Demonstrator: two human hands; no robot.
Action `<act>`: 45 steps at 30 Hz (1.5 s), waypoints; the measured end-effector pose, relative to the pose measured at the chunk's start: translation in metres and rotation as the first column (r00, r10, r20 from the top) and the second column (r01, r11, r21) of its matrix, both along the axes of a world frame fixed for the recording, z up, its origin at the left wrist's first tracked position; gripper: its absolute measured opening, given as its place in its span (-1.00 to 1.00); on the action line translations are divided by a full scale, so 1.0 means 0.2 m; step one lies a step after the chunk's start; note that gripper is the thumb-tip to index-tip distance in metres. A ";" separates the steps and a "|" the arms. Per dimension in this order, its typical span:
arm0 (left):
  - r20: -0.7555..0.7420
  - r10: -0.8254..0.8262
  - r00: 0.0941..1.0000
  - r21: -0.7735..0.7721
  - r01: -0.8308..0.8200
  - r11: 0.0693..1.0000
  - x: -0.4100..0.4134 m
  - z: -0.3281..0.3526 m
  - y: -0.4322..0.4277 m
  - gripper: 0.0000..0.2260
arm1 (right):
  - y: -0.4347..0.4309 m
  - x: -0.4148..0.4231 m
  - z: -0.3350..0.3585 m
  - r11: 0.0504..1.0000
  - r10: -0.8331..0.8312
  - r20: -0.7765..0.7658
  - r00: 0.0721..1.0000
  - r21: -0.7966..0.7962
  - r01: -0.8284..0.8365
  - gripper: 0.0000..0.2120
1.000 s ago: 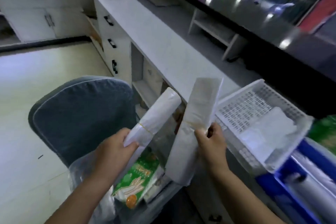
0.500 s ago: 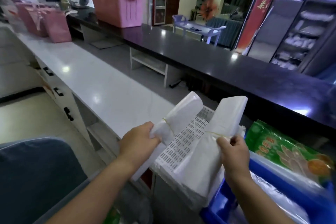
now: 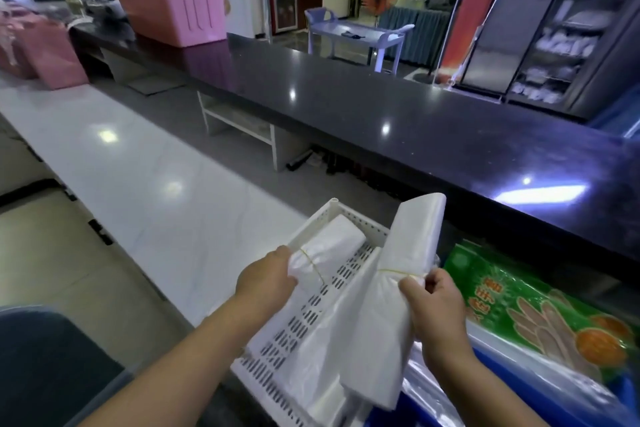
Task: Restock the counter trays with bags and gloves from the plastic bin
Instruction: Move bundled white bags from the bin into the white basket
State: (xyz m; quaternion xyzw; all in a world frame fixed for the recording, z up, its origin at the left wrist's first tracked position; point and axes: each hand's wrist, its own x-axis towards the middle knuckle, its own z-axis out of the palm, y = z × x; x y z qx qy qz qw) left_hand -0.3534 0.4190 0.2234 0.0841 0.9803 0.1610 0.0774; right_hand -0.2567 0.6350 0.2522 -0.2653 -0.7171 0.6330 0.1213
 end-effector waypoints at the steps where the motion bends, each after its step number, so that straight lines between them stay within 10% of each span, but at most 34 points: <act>1: -0.071 -0.051 0.996 -0.091 0.045 0.995 0.01 -0.01 0.01 -0.68 | -0.01 -0.01 0.00 1.000 0.003 0.007 1.000 0.000 -0.003 -0.91; 9: -0.047 -0.576 0.816 -0.274 0.544 0.793 0.01 -0.20 -0.02 -0.43 | -0.09 -0.07 -0.01 0.998 -0.019 0.061 0.998 0.056 0.015 -0.92; 14: -0.003 -0.493 0.870 -0.287 0.471 0.834 0.00 -0.19 -0.03 -0.50 | -0.17 -0.10 -0.03 0.997 -0.048 0.062 0.997 0.072 0.043 -0.93; 21: -0.216 -0.404 0.889 0.262 0.451 0.853 0.24 0.15 0.04 -0.61 | -0.29 -0.13 -0.03 0.999 -0.030 0.114 0.993 0.043 0.025 -0.86; 29: -0.055 -0.282 0.958 -0.171 0.270 0.948 0.28 0.17 0.01 -0.72 | -0.47 -0.19 0.00 0.960 0.149 0.110 0.983 -0.254 -0.117 -0.90; 31: -0.001 -0.192 0.981 -0.133 0.190 0.973 0.23 0.15 -0.06 -0.75 | -0.49 -0.19 -0.02 0.955 0.296 0.142 0.945 -0.075 -0.287 -0.92; 34: 0.089 -0.078 0.993 0.027 0.076 0.997 0.17 0.12 -0.17 -0.83 | -0.44 -0.19 -0.09 0.617 0.429 0.403 0.808 0.522 -0.588 -0.85; 38: 0.107 -0.034 0.994 0.120 0.021 0.993 0.16 0.05 -0.22 -0.88 | -0.38 -0.21 -0.18 -0.018 0.556 0.549 0.624 0.758 -0.652 -0.69; 45: 0.110 0.008 0.994 0.251 -0.036 0.967 0.14 0.00 -0.24 -0.69 | -0.30 -0.24 -0.21 -0.365 0.540 0.647 0.537 0.756 -0.543 -0.67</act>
